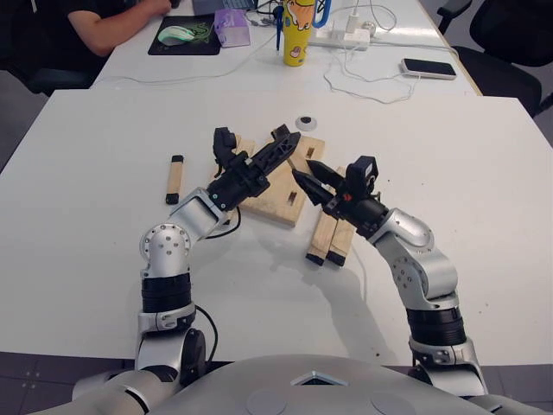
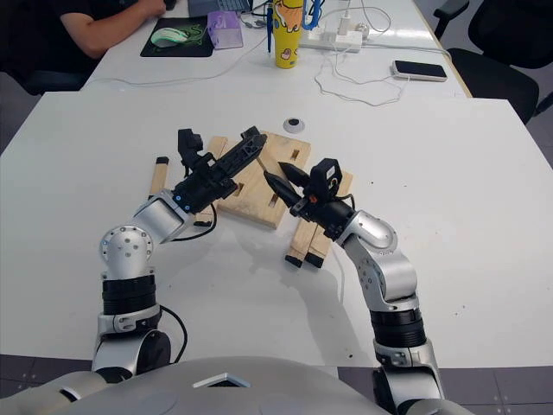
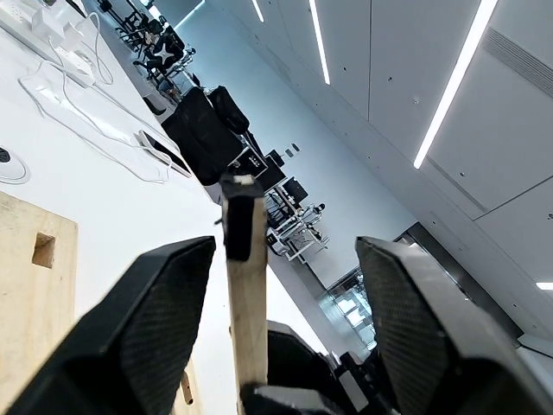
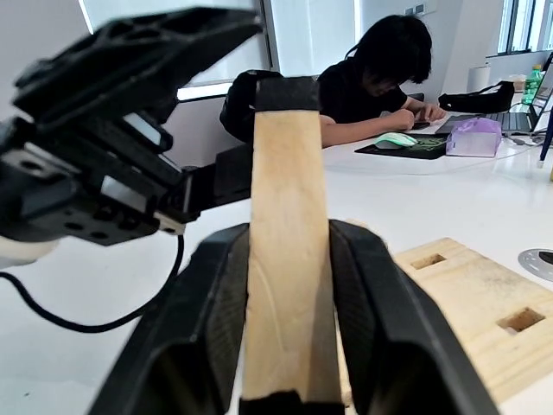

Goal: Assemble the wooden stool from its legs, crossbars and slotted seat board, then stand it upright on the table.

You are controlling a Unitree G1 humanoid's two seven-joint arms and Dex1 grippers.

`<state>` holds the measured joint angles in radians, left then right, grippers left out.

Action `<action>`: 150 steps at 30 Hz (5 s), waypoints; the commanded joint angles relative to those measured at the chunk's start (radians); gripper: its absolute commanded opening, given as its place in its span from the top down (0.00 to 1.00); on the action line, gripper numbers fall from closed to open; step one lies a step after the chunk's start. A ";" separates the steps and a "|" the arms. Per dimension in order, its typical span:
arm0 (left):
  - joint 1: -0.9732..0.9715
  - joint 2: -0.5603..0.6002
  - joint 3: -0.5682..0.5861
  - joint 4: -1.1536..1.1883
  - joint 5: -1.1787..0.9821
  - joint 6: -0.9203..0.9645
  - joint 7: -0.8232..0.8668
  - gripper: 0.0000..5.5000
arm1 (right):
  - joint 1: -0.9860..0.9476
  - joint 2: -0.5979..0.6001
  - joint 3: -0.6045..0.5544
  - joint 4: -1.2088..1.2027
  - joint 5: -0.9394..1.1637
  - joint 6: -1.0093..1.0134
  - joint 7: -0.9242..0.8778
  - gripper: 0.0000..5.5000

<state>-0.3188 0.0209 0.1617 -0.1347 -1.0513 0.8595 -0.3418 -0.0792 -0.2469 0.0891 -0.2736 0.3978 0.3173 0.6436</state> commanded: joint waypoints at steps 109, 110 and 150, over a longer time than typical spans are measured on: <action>-0.068 0.074 -0.102 0.393 0.849 -0.567 0.239 0.92 | -0.019 0.047 0.005 0.161 -0.179 -0.082 -0.211 0.48; -0.056 0.076 -0.123 0.382 0.875 -0.560 0.247 0.92 | -0.018 0.047 0.004 0.160 -0.179 -0.082 -0.212 0.48; 0.012 0.059 -0.225 0.234 1.098 -0.720 0.318 0.66 | -0.032 0.056 0.013 0.182 -0.196 -0.079 -0.209 0.48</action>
<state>-0.2889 0.0685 -0.0535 0.1662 0.0284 0.1488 -0.0200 -0.0977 -0.1896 0.0987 -0.1025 0.2045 0.2355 0.4295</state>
